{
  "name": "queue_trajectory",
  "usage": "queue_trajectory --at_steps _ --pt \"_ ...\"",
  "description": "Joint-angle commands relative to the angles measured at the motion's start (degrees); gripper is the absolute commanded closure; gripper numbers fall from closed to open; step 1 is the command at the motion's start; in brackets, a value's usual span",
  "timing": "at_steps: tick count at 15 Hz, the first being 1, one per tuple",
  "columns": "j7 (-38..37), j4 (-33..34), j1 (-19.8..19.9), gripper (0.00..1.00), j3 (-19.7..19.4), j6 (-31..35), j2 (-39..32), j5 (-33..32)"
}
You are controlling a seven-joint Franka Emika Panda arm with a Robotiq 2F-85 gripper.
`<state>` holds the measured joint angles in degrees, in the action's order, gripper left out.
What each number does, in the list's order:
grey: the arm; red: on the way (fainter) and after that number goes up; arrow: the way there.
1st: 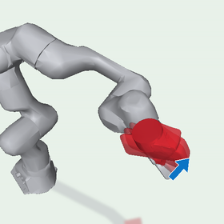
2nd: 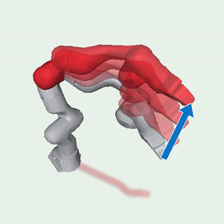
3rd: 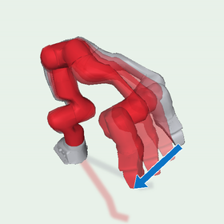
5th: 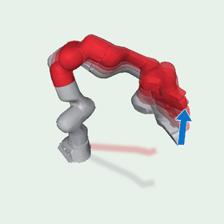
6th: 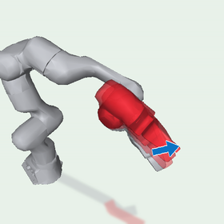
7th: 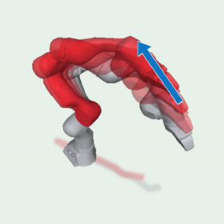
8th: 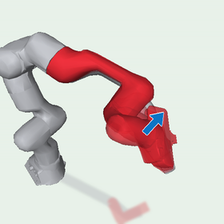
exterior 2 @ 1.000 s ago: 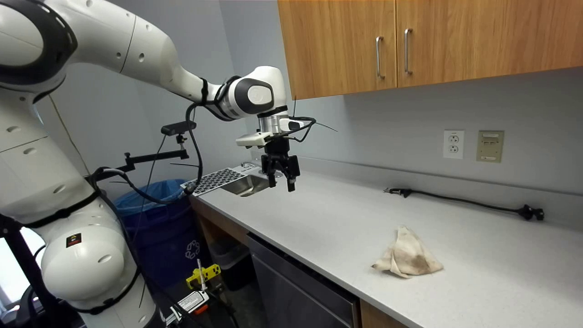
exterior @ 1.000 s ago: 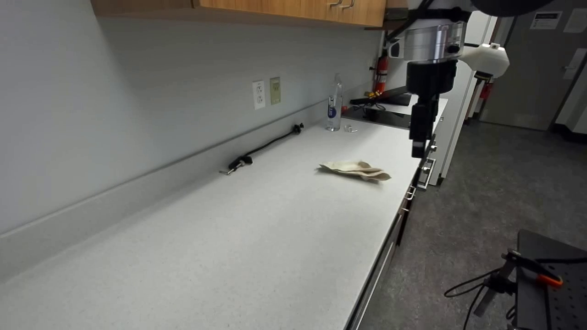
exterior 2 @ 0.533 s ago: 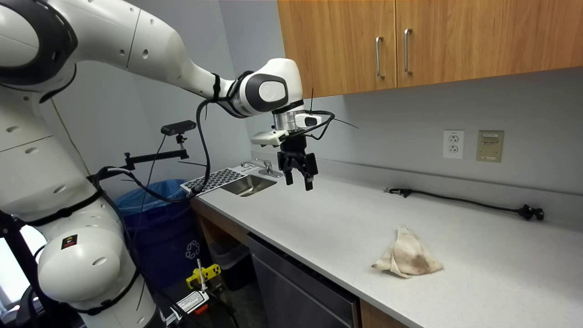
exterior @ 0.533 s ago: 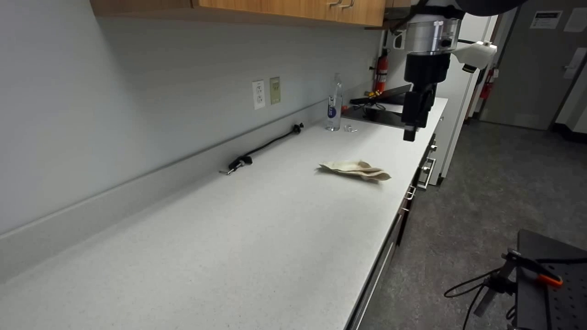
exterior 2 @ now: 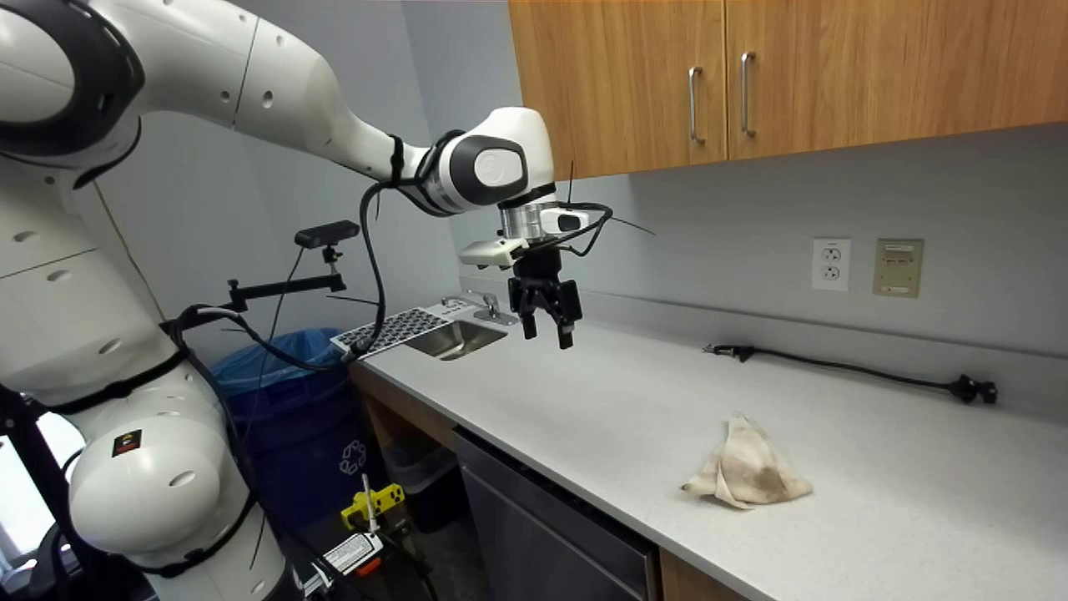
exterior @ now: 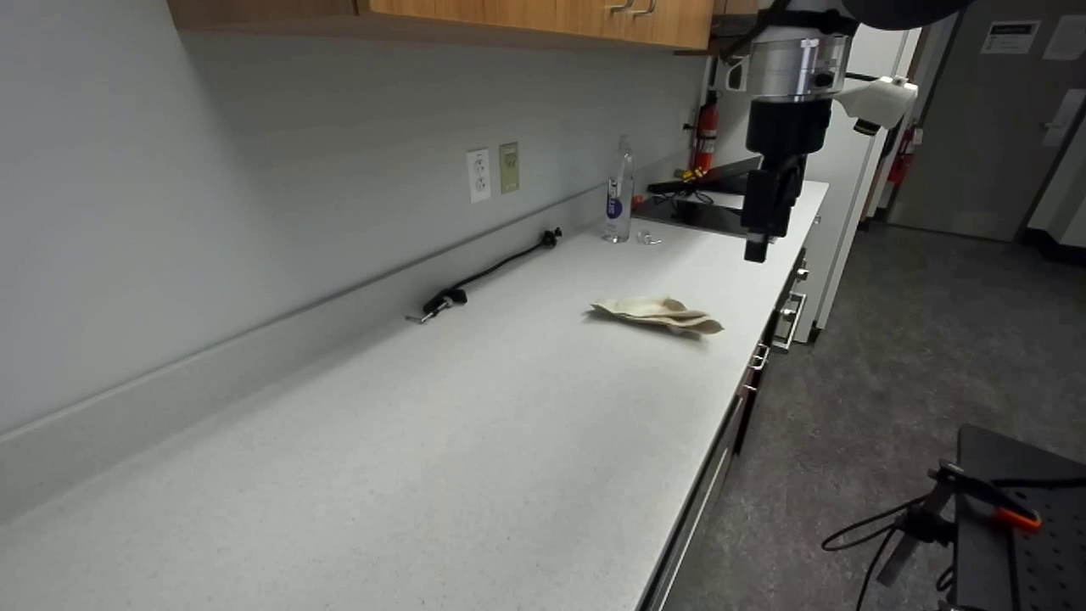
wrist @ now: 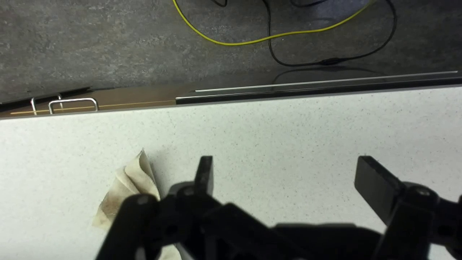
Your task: Unfold the towel and lay it flat on the countertop
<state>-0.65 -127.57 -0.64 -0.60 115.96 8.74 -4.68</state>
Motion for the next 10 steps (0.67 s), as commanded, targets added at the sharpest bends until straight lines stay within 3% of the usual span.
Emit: queue_trajectory --at_steps 1,10 --pt "-0.2 2.0 1.9 0.00 -1.2 1.1 -3.7 -1.1" --pt "13.6 13.9 7.4 0.00 -6.7 -0.4 -17.0 6.1"
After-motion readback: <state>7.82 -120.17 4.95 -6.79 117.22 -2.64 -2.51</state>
